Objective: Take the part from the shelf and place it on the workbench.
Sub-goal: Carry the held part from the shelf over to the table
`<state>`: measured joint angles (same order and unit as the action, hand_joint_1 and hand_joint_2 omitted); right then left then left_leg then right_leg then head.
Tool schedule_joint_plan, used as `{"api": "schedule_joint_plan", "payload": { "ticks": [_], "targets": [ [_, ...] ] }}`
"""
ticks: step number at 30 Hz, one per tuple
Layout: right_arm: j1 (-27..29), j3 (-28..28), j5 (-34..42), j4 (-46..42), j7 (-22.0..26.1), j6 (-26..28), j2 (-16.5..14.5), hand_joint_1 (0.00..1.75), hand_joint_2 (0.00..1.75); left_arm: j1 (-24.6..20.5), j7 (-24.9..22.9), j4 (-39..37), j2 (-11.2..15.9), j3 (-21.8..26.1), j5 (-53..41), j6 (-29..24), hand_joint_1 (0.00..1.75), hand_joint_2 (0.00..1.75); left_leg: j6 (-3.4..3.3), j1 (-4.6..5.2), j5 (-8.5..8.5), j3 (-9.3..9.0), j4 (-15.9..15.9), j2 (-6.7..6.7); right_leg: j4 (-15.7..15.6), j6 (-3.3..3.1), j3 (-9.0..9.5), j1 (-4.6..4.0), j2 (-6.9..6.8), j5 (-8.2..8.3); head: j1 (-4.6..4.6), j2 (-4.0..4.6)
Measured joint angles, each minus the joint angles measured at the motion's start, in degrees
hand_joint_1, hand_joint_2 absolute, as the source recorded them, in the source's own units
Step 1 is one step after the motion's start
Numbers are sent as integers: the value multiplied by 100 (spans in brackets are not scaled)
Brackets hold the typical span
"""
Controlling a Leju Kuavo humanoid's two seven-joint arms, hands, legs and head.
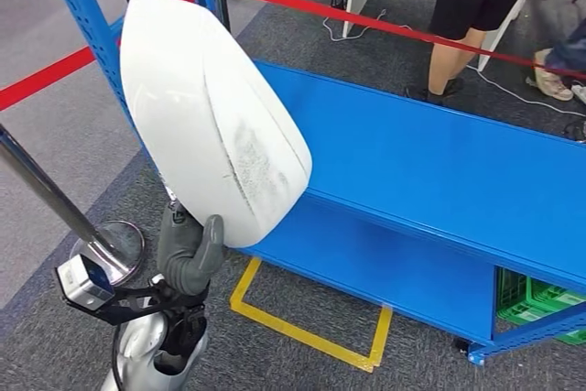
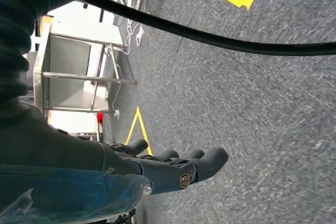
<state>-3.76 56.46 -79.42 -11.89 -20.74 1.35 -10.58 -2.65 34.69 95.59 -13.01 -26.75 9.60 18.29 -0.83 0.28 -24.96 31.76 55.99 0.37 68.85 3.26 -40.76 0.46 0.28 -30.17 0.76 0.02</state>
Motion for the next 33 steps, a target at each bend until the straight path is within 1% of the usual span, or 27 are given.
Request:
{"api": "schedule_joint_plan", "payload": {
  "ticks": [1,2,3,4,5,7,8,9,11,12,13,15,16,17,18,19,21,22,23,24,26,27,28,29,31,32,33],
  "targets": [
    [-3,0,-2,0,7,1,0,0,175,1,-13,-2,2,0,-3,-8,175,175,-2,1,64,81,1,-2,354,15,-67,0,0,-170,1,0],
    [-4,0,-4,0,12,1,0,0,175,1,-25,-5,5,0,-8,-16,175,175,3,1,131,166,3,-3,574,24,-67,0,0,-199,1,0],
    [-4,0,-4,0,15,1,0,0,175,2,-32,-9,8,0,-13,-22,175,175,12,-1,198,253,5,-5,613,30,24,2,0,-109,2,0],
    [-3,0,-7,-1,16,1,0,0,175,2,-35,-11,10,0,-16,-26,175,175,27,-5,266,339,8,-4,442,34,220,5,0,48,1,0],
    [-2,0,-11,-2,14,2,0,0,175,2,-37,-13,11,-1,-17,-27,175,175,50,-9,329,412,17,2,94,40,506,9,2,174,2,0],
    [6,0,-18,-7,10,2,1,0,175,2,-38,-14,11,-2,-19,-28,175,175,112,-7,435,513,37,16,-715,19,1078,-3,22,154,1,0],
    [13,0,-19,-9,9,1,2,0,175,-1,-38,-14,11,-4,-19,-28,175,175,145,-3,475,532,45,20,-970,-16,1227,-17,34,78,5,0],
    [19,0,-17,-10,12,1,2,0,175,-4,-38,-14,11,-5,-20,-28,175,175,177,-5,509,542,41,21,-1086,-67,1275,-36,43,26,8,0],
    [19,1,-13,-11,21,1,0,0,175,-7,-38,-17,14,-9,-22,-28,175,175,236,-21,531,558,65,13,-1103,-185,1209,-44,36,74,13,0],
    [17,2,-12,-11,25,1,-2,0,175,-5,-37,-19,17,-10,-22,-28,175,175,266,-26,432,594,157,9,-1105,-237,1177,-41,27,118,1,0],
    [14,2,-11,-11,27,1,-4,0,175,-4,-37,-20,20,-10,-22,-28,175,175,294,-29,233,658,351,5,-1111,-281,1141,-34,16,172,-8,0],
    [11,2,-11,-11,32,5,-7,0,175,-2,-33,-21,25,-9,-21,-31,175,175,339,-29,-337,859,1015,1,-1108,-325,1043,-32,4,281,-29,0],
    [11,2,-11,-11,36,9,-7,0,175,0,-32,-21,29,-8,-20,-35,175,175,352,-31,-543,949,1360,1,-1104,-331,981,-33,1,336,-29,0],
    [11,2,-11,-11,39,13,-7,0,175,2,-31,-21,34,-7,-20,-40,175,175,358,-32,-630,983,1593,0,-1100,-328,914,-33,0,387,-30,0],
    [11,2,-11,-11,42,15,-7,0,175,4,-30,-21,38,-6,-20,-48,175,175,355,-32,-602,928,1640,0,-1097,-320,852,-33,-1,433,-28,0],
    [11,2,-11,-11,44,16,-7,0,175,5,-28,-21,40,-5,-20,-56,175,175,346,-32,-491,768,1478,0,-1096,-308,799,-33,0,473,-29,0],
    [9,2,-13,-11,45,16,-7,0,175,3,-26,-21,39,-5,-20,-69,175,175,309,-28,-245,228,743,0,-1090,-269,733,-41,1,531,-29,0],
    [7,2,-14,-11,47,16,-7,0,175,1,-25,-21,37,-6,-20,-74,175,175,287,-24,-180,-4,396,1,-1082,-243,709,-49,2,555,-27,0],
    [6,2,-15,-11,49,16,-7,0,175,0,-25,-21,34,-7,-20,-78,175,175,264,-19,-164,-148,156,3,-1073,-211,687,-58,2,579,-26,0],
    [5,2,-16,-11,51,16,-7,0,175,1,-25,-21,32,-7,-20,-80,175,175,237,-11,-173,-197,43,7,-1066,-178,663,-64,1,606,-24,0],
    [8,2,-16,-11,52,16,-7,0,175,4,-25,-21,30,-7,-20,-83,175,175,158,-12,-153,-158,-10,8,-1054,-115,617,-53,1,643,-23,0],
    [11,3,-16,-11,52,16,-7,0,175,4,-24,-21,29,-8,-20,-82,175,175,115,-15,-120,-134,-19,4,-997,-87,576,-48,2,591,-18,0],
    [13,3,-16,-11,52,17,-7,0,175,3,-24,-21,28,-9,-20,-82,175,175,77,-22,-81,-109,-31,-1,-847,-62,508,-44,5,462,-10,0],
    [14,4,-16,-11,52,17,-7,0,175,2,-24,-21,28,-10,-20,-82,175,175,47,-27,-44,-77,-38,-6,-585,-41,401,-41,7,262,-3,0],
    [12,4,-18,-11,52,17,-7,0,175,5,-25,-26,29,-11,-13,-82,175,175,18,-18,29,9,-34,-10,124,-7,162,-41,7,-177,11,0],
    [11,4,-20,-11,52,17,-7,0,175,6,-25,-31,30,-10,-8,-82,175,175,12,-14,67,57,-31,-11,367,3,105,-41,7,-293,10,0],
    [10,4,-23,-11,52,16,-7,0,175,8,-25,-37,31,-9,-3,-82,175,175,14,-11,106,105,-28,-11,424,9,142,-41,7,-306,11,0]
  ]
}}
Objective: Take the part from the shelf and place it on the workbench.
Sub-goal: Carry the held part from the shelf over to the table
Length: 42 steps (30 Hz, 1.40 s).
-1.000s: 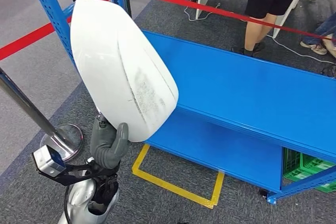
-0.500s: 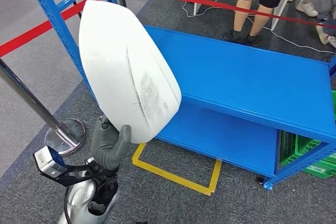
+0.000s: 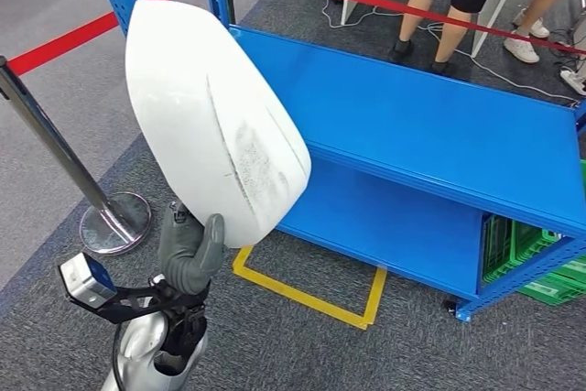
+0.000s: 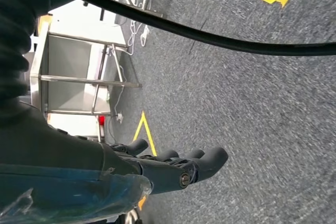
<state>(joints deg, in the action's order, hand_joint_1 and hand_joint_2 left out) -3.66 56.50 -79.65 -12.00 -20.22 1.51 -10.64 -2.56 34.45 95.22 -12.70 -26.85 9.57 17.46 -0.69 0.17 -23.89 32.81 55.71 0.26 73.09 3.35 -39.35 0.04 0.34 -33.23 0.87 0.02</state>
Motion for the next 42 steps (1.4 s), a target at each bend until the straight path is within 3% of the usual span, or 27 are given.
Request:
{"api": "schedule_joint_plan", "payload": {
  "ticks": [1,3,5,8,9,11,13,14,15,16,19,20,21,24,28,30,32,33,34,36,38,39,42],
  "targets": [
    [-1,0,-3,-1,0,-1,0,0,175,2,0,-5,1,2,4,0,175,175,7,1,39,45,2,2,-160,1,144,1,0,84,0,0],
    [-4,0,-17,-2,-3,0,1,0,175,6,0,-11,2,4,8,1,175,175,43,2,111,122,12,11,-899,-7,631,3,4,341,1,0],
    [-2,0,-31,-2,-6,0,1,0,175,8,0,-12,1,7,10,1,175,175,98,19,177,189,39,18,-1448,-68,948,-3,26,488,-3,0],
    [5,0,-34,-2,-3,-1,-2,0,175,13,0,-12,-1,11,16,2,175,175,181,23,278,271,57,13,-1500,-199,894,-18,42,585,-8,0],
    [1,0,-35,-2,-2,-1,-4,0,175,16,1,-12,-1,11,17,3,175,175,212,18,229,308,99,12,-1495,-239,852,-14,35,628,-12,0],
    [-10,0,-41,-2,0,-1,-9,0,175,22,1,-12,4,12,17,3,175,175,273,9,-133,476,479,11,-1505,-314,742,1,11,735,-27,0],
    [-15,0,-46,-2,2,-1,-9,0,175,30,1,-14,15,13,18,2,175,175,312,1,-660,728,1237,10,-1500,-344,601,-3,-5,846,-40,0],
    [-15,0,-47,-2,4,-1,-9,0,175,36,1,-15,23,14,18,2,175,175,319,0,-826,796,1545,10,-1498,-346,524,-6,-12,904,-42,0],
    [-16,0,-49,-2,7,-1,-9,0,175,41,1,-18,29,15,17,2,175,175,318,0,-893,777,1683,10,-1496,-344,447,-8,-16,964,-41,0],
    [-17,0,-53,-2,11,-1,-9,0,175,45,1,-19,33,15,17,2,175,175,309,0,-862,645,1599,10,-1496,-340,373,-9,-18,1023,-42,0],
    [-24,0,-91,-2,24,-1,-9,0,175,38,0,-21,25,15,17,3,175,175,251,6,-564,-191,471,11,-1485,-295,188,-19,-9,1197,-43,0],
    [-25,0,-112,-2,25,-4,-9,0,175,32,1,-21,19,15,16,4,175,175,228,14,-502,-379,169,13,-1487,-270,140,-23,-8,1258,-39,-1],
    [-24,0,-132,-2,25,-8,-9,0,175,29,1,-21,16,16,16,4,175,175,202,28,-469,-461,4,17,-1495,-241,104,-23,-9,1317,-42,-1],
    [-18,0,-161,-2,24,-16,-9,0,175,34,2,-23,16,20,15,4,175,175,151,61,-405,-412,-27,26,-1538,-193,66,-8,-19,1418,-49,0],
    [-15,0,-162,-2,24,-15,-9,0,175,42,2,-24,16,20,15,4,175,175,128,73,-378,-399,-28,25,-1565,-172,66,6,-18,1453,-44,0],
    [-14,-1,-175,-2,25,-2,-9,0,175,44,36,-25,14,23,2,-27,175,175,45,58,-228,-276,-47,4,-1050,-105,-118,15,-12,975,-32,0],
    [-18,-2,-189,-2,27,10,-9,0,175,44,73,-25,13,28,-14,-69,175,175,-23,37,-45,-86,-61,-18,-162,-43,-363,15,-6,327,-25,0],
    [-21,-2,-190,-2,29,11,-9,0,175,48,79,-25,14,30,-15,-78,175,175,-23,37,4,-11,-60,-19,79,-38,-367,14,-6,264,-25,0],
    [-21,-2,-192,-2,32,18,-9,0,175,54,81,-25,14,31,-15,-89,175,175,-17,36,49,60,-58,-18,124,-40,-280,14,-6,323,-25,0],
    [-20,-4,-210,-2,39,44,-8,0,175,67,80,-25,13,36,-15,-129,175,175,8,34,127,165,-56,-12,-386,-63,194,12,-6,598,-24,0],
    [-15,-9,-254,-3,60,88,-6,0,175,76,35,-24,8,49,-17,-233,175,175,55,37,188,224,-49,-12,-1190,-106,778,-10,1,638,-27,0],
    [-6,-13,-276,-4,84,116,-5,0,175,83,-4,-24,4,57,-22,-306,175,175,85,36,219,242,-44,-14,-1463,-127,952,-26,6,589,-27,0],
    [38,-49,-349,-4,252,243,-8,0,175,130,-139,-25,-5,102,-62,-591,175,175,176,27,281,279,-44,-19,-1671,-205,1008,-40,10,569,-31,0]
  ]
}}
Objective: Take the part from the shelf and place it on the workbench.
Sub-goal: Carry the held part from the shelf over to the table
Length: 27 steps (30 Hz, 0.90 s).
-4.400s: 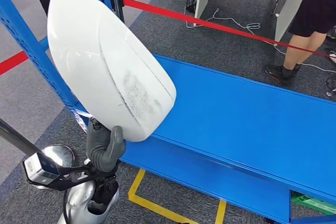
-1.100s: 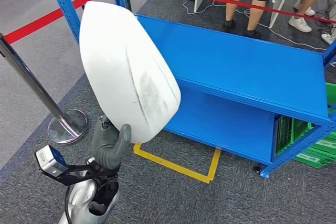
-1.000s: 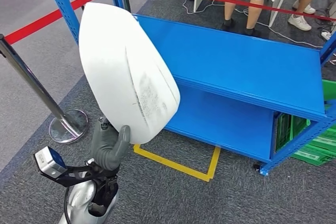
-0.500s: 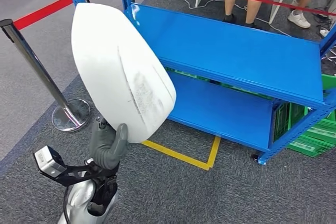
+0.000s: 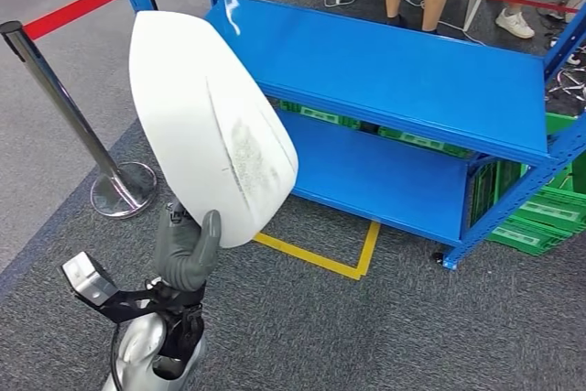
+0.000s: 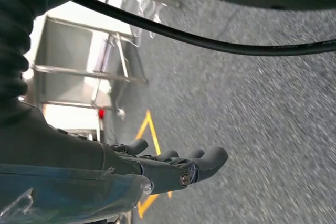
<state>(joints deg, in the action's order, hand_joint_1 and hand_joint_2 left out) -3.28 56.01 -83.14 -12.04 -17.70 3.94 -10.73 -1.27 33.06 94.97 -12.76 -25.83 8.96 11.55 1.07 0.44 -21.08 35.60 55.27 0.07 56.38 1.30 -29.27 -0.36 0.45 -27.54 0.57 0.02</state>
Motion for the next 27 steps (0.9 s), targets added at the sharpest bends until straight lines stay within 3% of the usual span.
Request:
{"api": "schedule_joint_plan", "payload": {
  "ticks": [2,5,6,7,8,10,12,15,17,20,21,22,23,25,27],
  "targets": [
    [8,-72,-91,0,232,114,-7,0,175,37,-65,0,-8,53,-43,-209,175,175,67,-6,-192,116,227,3,-45,-77,-7,27,-8,60,-7,0],
    [-18,-186,-162,-1,564,111,-8,0,175,80,-69,-8,-4,92,-200,-507,175,175,151,-39,-754,579,1315,4,-54,-126,-27,40,-25,97,-11,0],
    [-21,-203,-157,-2,612,81,-6,0,175,94,-52,-18,-1,94,-271,-597,175,175,167,-51,-820,686,1589,3,-50,-127,-32,40,-32,99,-10,0],
    [-22,-212,-151,-4,641,60,-4,0,175,102,-33,-28,2,94,-330,-672,175,175,179,-65,-778,697,1667,3,-46,-126,-34,41,-37,99,-11,0],
    [-22,-219,-148,-5,662,52,-3,0,175,107,-15,-37,3,94,-372,-730,175,175,189,-81,-640,600,1527,2,-40,-120,-35,45,-39,98,-10,0],
    [-27,-235,-152,-8,683,60,-1,0,175,103,11,-44,3,91,-410,-784,175,175,211,-113,-296,180,838,-1,-18,-84,-43,48,-28,80,-14,0],
    [-34,-242,-150,-10,689,76,6,0,175,97,37,-44,1,78,-447,-803,175,175,187,-128,-179,-146,286,15,25,-23,-75,31,-8,53,-22,0],
    [-44,-256,-163,-13,733,195,16,0,175,53,116,-45,36,38,-632,-731,175,175,45,-130,-264,-179,121,43,97,57,-136,24,0,26,-13,0],
    [-54,-281,-160,-13,755,191,20,0,175,-11,164,-47,75,6,-620,-534,175,175,-40,-127,-257,-160,113,43,349,102,-262,34,-4,-137,7,0],
    [-71,-302,-144,-13,771,34,44,0,175,-87,202,-64,95,-20,-386,-198,175,175,-112,-93,-238,-142,110,35,1428,129,-743,32,-4,-655,29,0],
    [-69,-309,-138,-13,784,9,52,0,175,-97,207,-74,97,-24,-325,-129,175,175,-122,-79,-232,-136,111,34,1713,128,-880,32,-4,-740,29,0],
    [-65,-315,-129,-13,794,-4,57,0,175,-102,209,-85,98,-26,-280,-83,175,175,-128,-68,-229,-133,113,34,1805,121,-929,31,-4,-717,29,0],
    [-62,-318,-122,-13,800,-17,60,0,175,-106,209,-96,99,-26,-252,-53,175,175,-130,-61,-225,-134,114,36,1670,109,-870,30,-4,-586,29,0],
    [-65,-322,-100,-13,814,-35,63,0,175,-119,201,-109,100,-29,-219,-19,175,175,-118,-53,-216,-138,119,42,928,83,-524,31,-3,-195,30,0],
    [-75,-324,-41,-13,852,-40,64,0,175,-136,184,-113,102,-32,-197,10,175,175,-78,-34,-195,-113,138,45,306,64,-238,24,3,16,25,0]
  ]
}}
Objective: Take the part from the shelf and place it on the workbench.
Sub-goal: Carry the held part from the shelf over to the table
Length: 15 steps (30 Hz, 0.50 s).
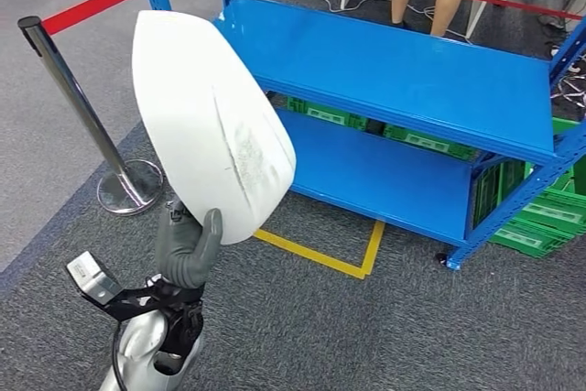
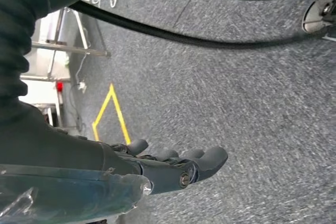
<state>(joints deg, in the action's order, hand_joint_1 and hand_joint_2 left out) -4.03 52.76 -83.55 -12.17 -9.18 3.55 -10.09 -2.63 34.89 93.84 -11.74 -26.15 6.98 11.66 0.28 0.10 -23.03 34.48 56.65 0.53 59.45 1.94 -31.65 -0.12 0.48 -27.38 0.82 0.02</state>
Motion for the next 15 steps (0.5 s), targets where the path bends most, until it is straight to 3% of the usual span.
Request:
{"api": "schedule_joint_plan", "payload": {
  "ticks": [3,5,8,9,10,11,12,14,15],
  "targets": [
    [5,2,52,0,49,55,5,0,175,-6,-7,-1,8,3,-22,49,175,175,92,0,50,48,2,0,-114,-62,15,-14,13,45,-5,0],
    [6,2,46,0,68,145,8,0,175,-8,0,-1,11,5,-49,63,175,175,152,-7,-69,112,136,-2,-130,-134,-2,2,8,93,-17,0],
    [-3,6,114,0,61,274,8,0,175,-3,11,-1,25,5,-67,64,175,175,230,-16,-627,524,1094,-6,-140,-198,-51,14,-7,146,-47,0],
    [-1,15,161,0,36,353,8,0,175,5,11,-1,32,8,-75,57,175,175,243,-18,-758,662,1424,-6,-140,-202,-72,13,-12,159,-47,0],
    [2,25,204,0,14,491,7,0,175,17,11,-1,37,12,-89,38,175,175,245,-18,-786,716,1585,-6,-139,-201,-90,12,-16,173,-47,0],
    [6,38,249,0,20,687,0,0,175,33,11,1,39,18,-107,4,175,175,239,-17,-712,664,1534,-6,-139,-196,-104,12,-17,185,-48,0],
    [6,58,295,0,55,905,-9,0,175,53,10,8,39,26,-128,-38,175,175,226,-17,-558,501,1274,-7,-139,-190,-111,12,-16,194,-48,0],
    [-2,103,385,0,161,1233,-35,0,175,90,8,39,35,43,-161,-106,175,175,185,-12,-261,43,500,-15,-127,-163,-124,-1,-7,205,-50,0],
    [-12,125,418,0,197,1292,-42,0,175,102,7,57,32,49,-167,-122,175,175,157,-9,-192,-117,207,-16,-118,-142,-139,-13,-5,210,-46,0]
  ]
}}
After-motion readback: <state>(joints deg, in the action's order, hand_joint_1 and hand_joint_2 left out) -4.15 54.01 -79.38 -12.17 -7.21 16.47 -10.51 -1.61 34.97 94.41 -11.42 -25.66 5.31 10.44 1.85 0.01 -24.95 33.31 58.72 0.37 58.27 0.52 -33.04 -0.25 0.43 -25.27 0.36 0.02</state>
